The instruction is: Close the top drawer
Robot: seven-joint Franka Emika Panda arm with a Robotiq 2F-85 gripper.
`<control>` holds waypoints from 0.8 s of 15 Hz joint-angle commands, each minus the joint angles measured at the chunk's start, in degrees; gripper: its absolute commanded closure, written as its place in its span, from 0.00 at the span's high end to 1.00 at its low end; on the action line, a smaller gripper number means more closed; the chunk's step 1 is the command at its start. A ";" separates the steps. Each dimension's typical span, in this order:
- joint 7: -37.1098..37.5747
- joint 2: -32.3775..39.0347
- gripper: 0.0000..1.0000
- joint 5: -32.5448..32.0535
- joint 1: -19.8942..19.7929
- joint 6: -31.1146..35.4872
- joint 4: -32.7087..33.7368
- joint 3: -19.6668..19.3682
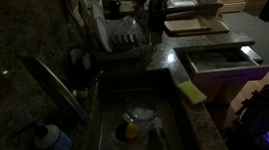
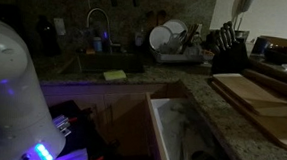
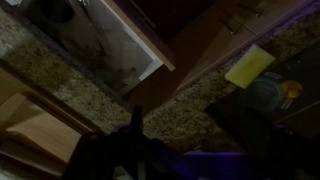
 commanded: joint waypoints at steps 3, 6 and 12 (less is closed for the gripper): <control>1.02 -1.31 1.00 0.14 0.08 -2.05 -2.15 -0.10; 1.28 -1.96 1.00 -0.27 0.15 -6.05 -3.03 0.47; 1.69 -1.59 1.00 -1.47 -1.52 -21.98 -4.06 -1.38</control>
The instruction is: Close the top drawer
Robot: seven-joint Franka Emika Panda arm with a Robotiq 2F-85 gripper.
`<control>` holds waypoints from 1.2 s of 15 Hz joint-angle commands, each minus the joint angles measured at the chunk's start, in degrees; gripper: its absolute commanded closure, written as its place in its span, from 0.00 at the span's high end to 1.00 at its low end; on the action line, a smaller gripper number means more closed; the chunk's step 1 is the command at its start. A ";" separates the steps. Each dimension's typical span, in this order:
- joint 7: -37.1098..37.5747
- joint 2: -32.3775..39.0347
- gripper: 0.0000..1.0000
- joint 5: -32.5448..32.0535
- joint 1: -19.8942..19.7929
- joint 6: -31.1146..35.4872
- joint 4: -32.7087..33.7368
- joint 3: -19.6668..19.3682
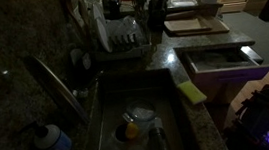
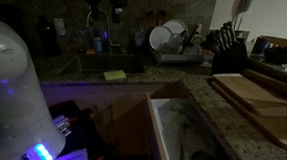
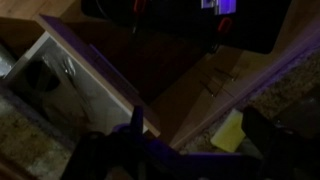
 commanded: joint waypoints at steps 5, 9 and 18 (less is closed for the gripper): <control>1.69 1.61 1.00 -9.86 -5.43 -12.87 -3.91 -6.70; 1.30 1.55 1.00 -9.24 -4.04 -11.48 -1.74 -6.90; 16.68 5.41 1.00 -17.38 -8.97 6.53 -18.58 -5.21</control>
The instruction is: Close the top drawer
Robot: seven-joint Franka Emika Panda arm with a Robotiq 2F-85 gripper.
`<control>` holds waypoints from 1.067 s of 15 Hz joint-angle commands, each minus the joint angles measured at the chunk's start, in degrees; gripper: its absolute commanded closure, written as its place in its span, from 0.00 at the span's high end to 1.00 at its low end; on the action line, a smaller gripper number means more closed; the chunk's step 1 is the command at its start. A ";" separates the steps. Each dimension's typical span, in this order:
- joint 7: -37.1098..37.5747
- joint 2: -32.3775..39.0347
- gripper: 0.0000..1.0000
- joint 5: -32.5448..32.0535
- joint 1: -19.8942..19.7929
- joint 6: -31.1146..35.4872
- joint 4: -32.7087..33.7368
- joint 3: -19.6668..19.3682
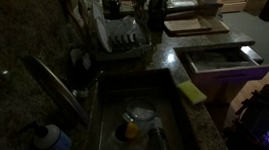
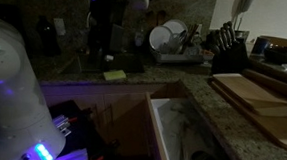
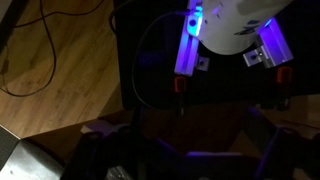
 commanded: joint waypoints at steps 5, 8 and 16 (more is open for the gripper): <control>18.82 15.63 1.00 -11.92 -3.16 20.21 -2.92 -2.98; 20.94 24.21 1.00 -11.54 -4.40 22.61 -2.96 -10.49; 17.51 28.59 1.00 -8.78 -3.25 20.81 -2.81 -16.40</control>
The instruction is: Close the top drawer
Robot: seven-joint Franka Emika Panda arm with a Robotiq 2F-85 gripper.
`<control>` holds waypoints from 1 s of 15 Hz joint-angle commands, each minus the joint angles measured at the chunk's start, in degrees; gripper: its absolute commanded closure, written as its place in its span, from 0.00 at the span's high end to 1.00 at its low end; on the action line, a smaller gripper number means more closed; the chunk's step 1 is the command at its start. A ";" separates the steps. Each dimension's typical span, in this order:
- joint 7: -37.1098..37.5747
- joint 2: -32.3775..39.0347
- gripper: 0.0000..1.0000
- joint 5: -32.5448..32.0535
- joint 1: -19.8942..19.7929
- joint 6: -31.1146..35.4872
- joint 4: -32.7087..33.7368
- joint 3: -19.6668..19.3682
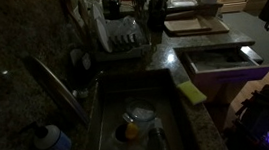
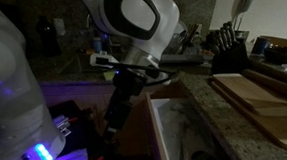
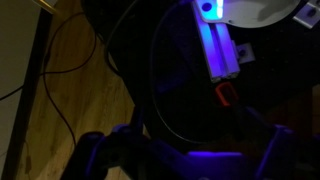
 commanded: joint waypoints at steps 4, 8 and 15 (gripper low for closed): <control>6.24 8.28 1.00 2.56 1.62 11.49 0.08 -1.95; 12.20 16.48 1.00 1.05 4.04 24.81 0.00 -0.62; 25.63 26.88 1.00 -5.14 -2.88 34.15 0.86 9.14</control>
